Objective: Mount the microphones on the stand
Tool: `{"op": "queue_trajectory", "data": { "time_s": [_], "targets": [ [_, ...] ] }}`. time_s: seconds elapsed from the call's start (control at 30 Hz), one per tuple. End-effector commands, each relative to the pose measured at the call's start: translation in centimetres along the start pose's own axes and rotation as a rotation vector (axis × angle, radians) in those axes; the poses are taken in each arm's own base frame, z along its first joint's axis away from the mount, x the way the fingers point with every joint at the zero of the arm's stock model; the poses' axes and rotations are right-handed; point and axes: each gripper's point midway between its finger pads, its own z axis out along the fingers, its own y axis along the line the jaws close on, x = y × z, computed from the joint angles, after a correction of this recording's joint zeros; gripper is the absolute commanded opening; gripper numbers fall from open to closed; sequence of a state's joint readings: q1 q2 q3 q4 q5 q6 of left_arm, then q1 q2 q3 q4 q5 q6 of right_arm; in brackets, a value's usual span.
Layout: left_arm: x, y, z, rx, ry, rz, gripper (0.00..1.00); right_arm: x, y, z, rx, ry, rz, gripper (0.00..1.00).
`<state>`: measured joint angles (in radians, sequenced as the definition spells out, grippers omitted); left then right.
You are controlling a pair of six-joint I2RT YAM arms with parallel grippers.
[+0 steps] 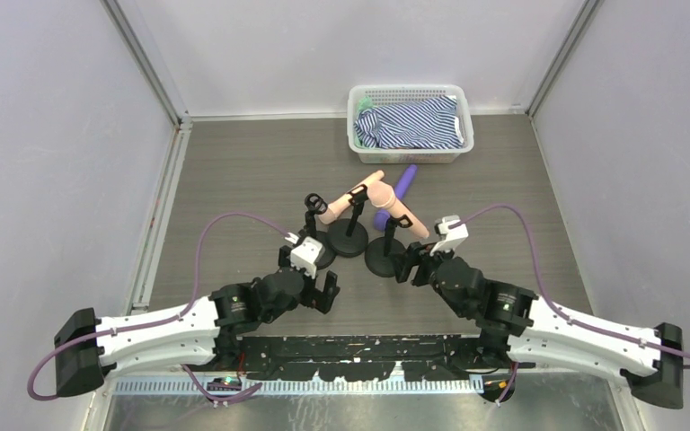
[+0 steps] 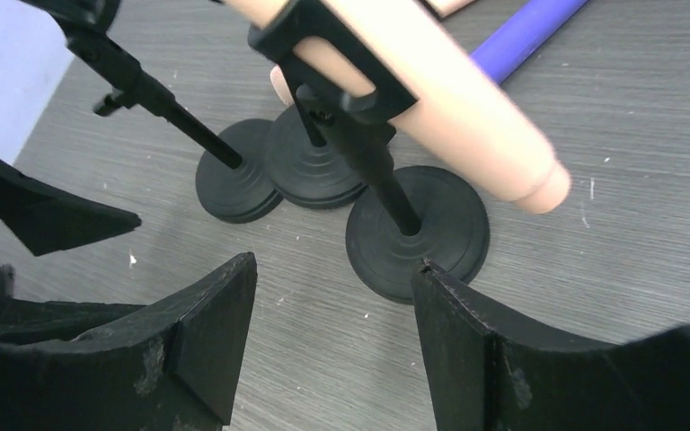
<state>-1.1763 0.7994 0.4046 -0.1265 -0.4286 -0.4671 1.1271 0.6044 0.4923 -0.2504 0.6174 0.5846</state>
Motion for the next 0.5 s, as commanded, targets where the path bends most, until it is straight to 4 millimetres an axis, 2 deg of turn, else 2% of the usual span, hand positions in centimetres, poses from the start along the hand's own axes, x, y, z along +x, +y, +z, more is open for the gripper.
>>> {"op": "queue_trajectory", "data": {
  "time_s": [0.0, 0.2, 0.47],
  "targets": [
    [-0.6, 0.9, -0.5, -0.053, 0.018, 0.039, 0.99, -0.8, 1.1, 1.9, 0.016, -0.099, 0.082, 0.68],
    [0.0, 1.6, -0.9, -0.072, 0.056, 0.103, 0.97, 0.9, 0.2, 4.6, 0.099, -0.101, 0.001, 0.65],
    [0.5, 2.1, -1.0, -0.080, 0.050, 0.113, 0.94, 1.7, -0.6, 8.1, 0.117, -0.081, -0.055, 0.62]
  ]
}}
